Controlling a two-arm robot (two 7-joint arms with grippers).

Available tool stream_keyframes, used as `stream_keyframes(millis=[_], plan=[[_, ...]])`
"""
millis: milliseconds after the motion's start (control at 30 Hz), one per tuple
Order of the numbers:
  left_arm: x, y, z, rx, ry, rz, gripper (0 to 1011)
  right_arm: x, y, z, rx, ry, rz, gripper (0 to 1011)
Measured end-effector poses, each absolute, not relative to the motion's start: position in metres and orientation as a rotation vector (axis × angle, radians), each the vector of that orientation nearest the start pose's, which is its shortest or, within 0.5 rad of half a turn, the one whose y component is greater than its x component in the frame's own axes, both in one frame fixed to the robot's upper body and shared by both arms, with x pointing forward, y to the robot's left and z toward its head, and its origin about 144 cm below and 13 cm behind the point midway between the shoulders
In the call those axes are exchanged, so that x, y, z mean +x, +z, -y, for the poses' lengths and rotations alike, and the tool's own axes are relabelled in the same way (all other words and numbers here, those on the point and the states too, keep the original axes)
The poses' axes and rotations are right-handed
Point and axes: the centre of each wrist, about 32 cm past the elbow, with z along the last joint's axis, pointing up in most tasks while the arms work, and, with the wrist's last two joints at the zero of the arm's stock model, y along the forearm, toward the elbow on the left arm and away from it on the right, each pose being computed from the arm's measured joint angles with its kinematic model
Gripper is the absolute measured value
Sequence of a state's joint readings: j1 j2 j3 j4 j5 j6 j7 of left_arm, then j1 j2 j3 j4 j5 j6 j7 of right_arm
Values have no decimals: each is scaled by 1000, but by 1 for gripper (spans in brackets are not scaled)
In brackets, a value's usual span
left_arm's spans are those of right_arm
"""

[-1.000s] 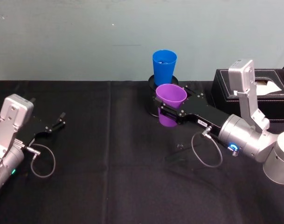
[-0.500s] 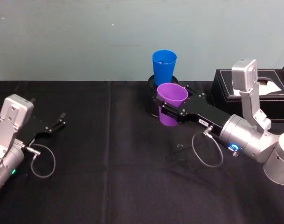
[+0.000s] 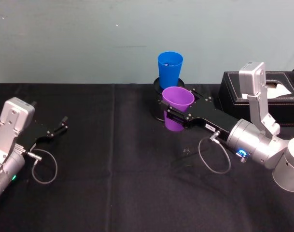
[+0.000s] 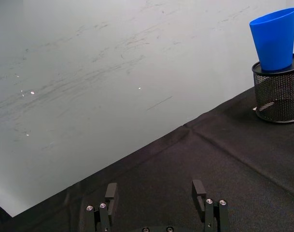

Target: Pick up one cup with a gripper and tap it against the other cup.

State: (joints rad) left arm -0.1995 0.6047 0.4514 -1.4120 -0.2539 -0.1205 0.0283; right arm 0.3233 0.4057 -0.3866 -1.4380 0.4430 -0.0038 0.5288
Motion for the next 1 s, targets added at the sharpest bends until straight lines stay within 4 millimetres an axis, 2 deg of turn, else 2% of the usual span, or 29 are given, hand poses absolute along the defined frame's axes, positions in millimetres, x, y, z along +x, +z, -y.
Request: stream_keyframes(millis=[1000], plan=[[489, 1140, -310, 304, 1248, 285, 1000, 531, 1194, 250, -10, -746, 61, 735]])
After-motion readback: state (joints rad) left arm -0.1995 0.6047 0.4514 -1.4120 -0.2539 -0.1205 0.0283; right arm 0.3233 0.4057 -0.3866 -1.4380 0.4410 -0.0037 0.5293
